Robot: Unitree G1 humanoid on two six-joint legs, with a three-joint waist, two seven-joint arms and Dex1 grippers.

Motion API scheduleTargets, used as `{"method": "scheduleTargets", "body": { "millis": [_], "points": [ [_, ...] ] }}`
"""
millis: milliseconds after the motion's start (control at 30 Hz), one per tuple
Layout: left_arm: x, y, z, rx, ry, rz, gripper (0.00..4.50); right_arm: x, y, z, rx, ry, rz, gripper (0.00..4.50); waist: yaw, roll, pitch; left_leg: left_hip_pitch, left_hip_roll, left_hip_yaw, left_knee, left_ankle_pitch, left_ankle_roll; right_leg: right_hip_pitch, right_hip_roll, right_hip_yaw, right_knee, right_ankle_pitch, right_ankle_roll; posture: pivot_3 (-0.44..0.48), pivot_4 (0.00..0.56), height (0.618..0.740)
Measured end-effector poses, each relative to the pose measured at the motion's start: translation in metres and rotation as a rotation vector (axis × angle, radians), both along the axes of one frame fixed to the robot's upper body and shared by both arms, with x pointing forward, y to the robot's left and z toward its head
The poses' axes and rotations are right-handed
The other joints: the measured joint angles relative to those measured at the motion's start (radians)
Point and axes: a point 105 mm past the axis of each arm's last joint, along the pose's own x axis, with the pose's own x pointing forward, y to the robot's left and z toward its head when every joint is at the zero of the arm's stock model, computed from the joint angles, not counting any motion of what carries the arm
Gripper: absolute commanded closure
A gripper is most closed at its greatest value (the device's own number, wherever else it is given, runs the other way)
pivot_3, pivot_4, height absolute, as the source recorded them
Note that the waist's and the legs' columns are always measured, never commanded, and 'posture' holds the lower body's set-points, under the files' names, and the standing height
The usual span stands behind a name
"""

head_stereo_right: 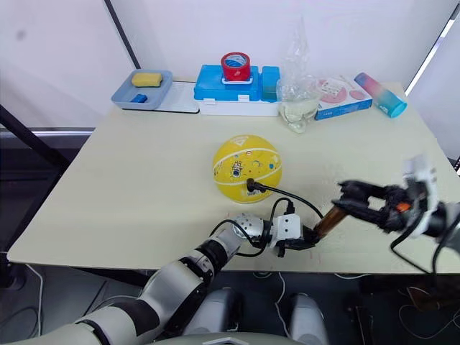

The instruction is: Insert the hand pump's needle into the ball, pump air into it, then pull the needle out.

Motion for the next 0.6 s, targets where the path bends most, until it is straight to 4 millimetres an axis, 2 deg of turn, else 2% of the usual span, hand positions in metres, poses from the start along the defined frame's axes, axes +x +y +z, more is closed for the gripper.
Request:
{"method": "scheduleTargets", "body": {
  "millis": [100, 167, 267, 367, 500, 600],
  "points": [
    [0.0, -0.001, 0.001, -0.004, -0.003, 0.0, 3.38, -0.001, -0.006, 0.019, 0.016, 0.002, -0.008, 2.58, -0.001, 0.004, 0.003, -0.001, -0.001, 0.003, 0.001, 0.0, 0.0, -0.001, -0.003, 0.002, 0.0, 0.0, 0.001, 0.0, 0.15, 0.739],
    [0.0, -0.001, 0.001, -0.004, -0.003, 0.0, 3.38, -0.005, -0.01, 0.043, 0.019, -0.041, -0.002, 2.58, -0.003, 0.004, 0.004, 0.0, -0.001, 0.004, 0.001, 0.0, 0.0, 0.0, -0.003, 0.002, 0.0, 0.001, 0.001, 0.0, 0.15, 0.739],
    [0.001, -0.001, 0.001, -0.004, -0.004, 0.001, 3.38, -0.006, -0.008, 0.05, 0.033, -0.046, 0.0, 2.58, -0.001, 0.001, 0.004, 0.0, -0.001, 0.003, 0.001, 0.0, 0.0, 0.0, -0.003, 0.001, -0.001, 0.001, 0.001, 0.0, 0.15, 0.739],
    [0.001, -0.001, 0.001, -0.003, -0.004, 0.002, 3.38, -0.004, -0.007, 0.047, 0.038, -0.042, -0.009, 2.58, -0.003, 0.001, 0.004, 0.0, -0.001, 0.004, 0.001, 0.0, 0.0, 0.0, -0.003, 0.001, -0.001, 0.001, 0.001, 0.0, 0.15, 0.739],
    [0.001, 0.0, 0.001, -0.002, -0.004, 0.004, 3.38, -0.001, -0.005, 0.033, 0.011, -0.036, -0.006, 2.58, -0.004, 0.001, 0.003, 0.0, -0.001, 0.004, 0.001, 0.0, 0.0, 0.0, -0.002, 0.002, -0.001, 0.001, 0.002, 0.0, 0.15, 0.739],
    [0.001, 0.001, -0.001, 0.006, 0.005, 0.01, 3.38, 0.002, 0.001, 0.0, -0.026, -0.008, 0.0, 2.58, -0.004, -0.008, -0.003, 0.001, 0.0, 0.002, 0.001, 0.0, 0.0, 0.001, -0.001, 0.001, 0.0, 0.001, 0.001, 0.0, 0.15, 0.739]
  ]
}}
